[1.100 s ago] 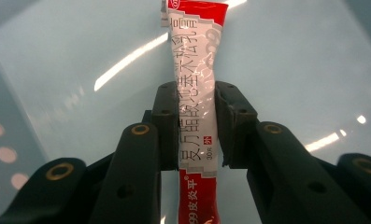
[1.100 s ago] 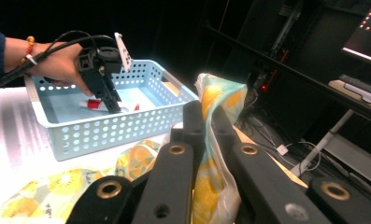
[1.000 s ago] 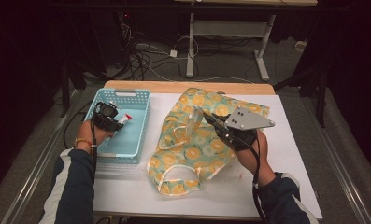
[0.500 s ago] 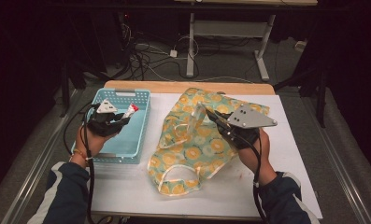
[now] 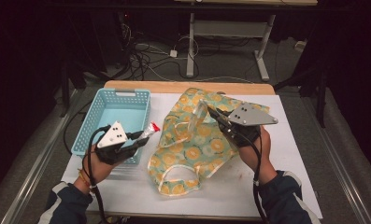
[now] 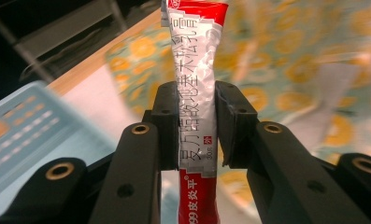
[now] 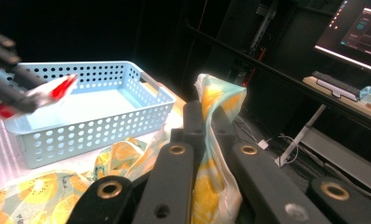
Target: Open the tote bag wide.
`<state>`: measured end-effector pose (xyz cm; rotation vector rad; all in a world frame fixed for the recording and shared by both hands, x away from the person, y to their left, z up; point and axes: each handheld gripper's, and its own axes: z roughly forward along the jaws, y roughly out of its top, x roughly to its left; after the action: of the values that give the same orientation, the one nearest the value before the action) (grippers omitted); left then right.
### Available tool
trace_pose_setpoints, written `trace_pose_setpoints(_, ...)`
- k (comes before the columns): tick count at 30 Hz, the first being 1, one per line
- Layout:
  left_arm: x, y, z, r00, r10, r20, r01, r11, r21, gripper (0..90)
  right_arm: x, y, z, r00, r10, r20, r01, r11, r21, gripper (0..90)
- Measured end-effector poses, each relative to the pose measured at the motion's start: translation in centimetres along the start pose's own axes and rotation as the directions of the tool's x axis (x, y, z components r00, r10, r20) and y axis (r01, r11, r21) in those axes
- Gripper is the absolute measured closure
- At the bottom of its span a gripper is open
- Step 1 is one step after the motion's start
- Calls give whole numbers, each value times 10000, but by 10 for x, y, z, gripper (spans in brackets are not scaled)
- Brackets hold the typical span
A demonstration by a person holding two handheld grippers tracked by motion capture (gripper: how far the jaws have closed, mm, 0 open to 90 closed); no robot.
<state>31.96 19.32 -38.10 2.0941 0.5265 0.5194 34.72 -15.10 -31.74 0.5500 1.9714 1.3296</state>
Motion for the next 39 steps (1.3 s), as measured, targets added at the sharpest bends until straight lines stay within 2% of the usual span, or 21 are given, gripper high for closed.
trace_pose_setpoints(4,-20,6,13,9969,467,632,-476,9988,126,703,1,-1,1,10000,15,-53,-15,10000,24,898)
trace_pose_setpoints(6,-26,7,23,9942,770,753,-798,9962,353,703,2,-1,1,10000,-11,-75,12,10000,14,899)
trace_pose_setpoints(8,-30,7,34,9921,857,921,-909,9944,538,703,3,-1,1,9999,20,-117,-20,10000,16,898)
trace_pose_setpoints(11,-34,9,51,9901,883,1087,-961,9930,688,702,4,0,1,9999,49,-146,-49,10000,-6,899)
trace_pose_setpoints(17,-46,19,85,9821,1423,1235,-1541,9838,921,702,4,5,4,10000,67,-66,-68,10000,-68,899)
trace_pose_setpoints(19,-48,23,97,9797,1453,1384,-1600,9819,1016,703,3,8,4,9999,109,5,-109,9999,-98,899)
trace_pose_setpoints(21,-49,26,108,9789,1609,1258,-1753,9780,1133,702,3,10,4,9999,125,42,-125,9999,-113,899)
trace_pose_setpoints(23,-48,27,120,9818,1429,1249,-1580,9800,1208,702,2,13,4,9998,106,137,-104,9999,-132,899)
trace_pose_setpoints(26,-46,29,135,9848,1389,1040,-1529,9780,1420,702,0,15,3,9996,154,257,-148,9996,-221,900)
trace_pose_setpoints(28,-44,31,145,9874,1384,771,-1489,9768,1540,702,-1,17,3,9993,223,292,-215,9994,-268,900)
trace_pose_setpoints(31,-41,33,161,9922,1152,481,-1214,9800,1575,702,-2,18,3,9990,302,326,-292,9991,-318,900)
trace_pose_setpoints(37,-35,37,190,9968,780,173,-799,9748,2081,700,0,18,5,9993,297,241,-290,9992,-281,900)
trace_pose_setpoints(39,-34,38,197,9979,640,-21,-621,9753,2119,700,1,18,5,9994,293,206,-287,9992,-294,900)
